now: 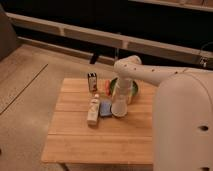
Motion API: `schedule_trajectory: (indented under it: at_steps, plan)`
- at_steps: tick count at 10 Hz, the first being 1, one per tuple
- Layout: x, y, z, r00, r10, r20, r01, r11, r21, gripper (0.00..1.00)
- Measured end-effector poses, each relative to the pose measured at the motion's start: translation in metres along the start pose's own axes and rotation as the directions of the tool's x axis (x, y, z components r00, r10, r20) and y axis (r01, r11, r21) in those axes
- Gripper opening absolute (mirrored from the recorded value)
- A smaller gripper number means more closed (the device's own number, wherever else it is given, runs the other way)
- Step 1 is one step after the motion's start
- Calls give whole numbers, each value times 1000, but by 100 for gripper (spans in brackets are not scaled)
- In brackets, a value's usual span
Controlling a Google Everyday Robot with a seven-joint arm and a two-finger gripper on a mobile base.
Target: Place the ceramic cup over the eraser
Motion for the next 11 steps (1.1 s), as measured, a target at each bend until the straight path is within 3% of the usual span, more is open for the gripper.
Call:
schedule_trajectory:
  at_steps: [1, 2, 4, 6, 8, 11]
  plan:
    - [-1, -1, -17, 1000, 0, 18, 0, 1000, 11, 0]
    - [-7, 4, -42, 998, -10, 63, 9, 1000, 18, 0]
    - [-34, 16, -98, 983, -44, 180, 36, 998, 48, 0]
    - [-62, 40, -134, 968, -52, 245, 48, 999, 19, 0]
    - [-85, 72, -155, 961, -44, 273, 58, 997, -44, 0]
    - [-91, 77, -161, 959, -39, 279, 57, 997, -56, 0]
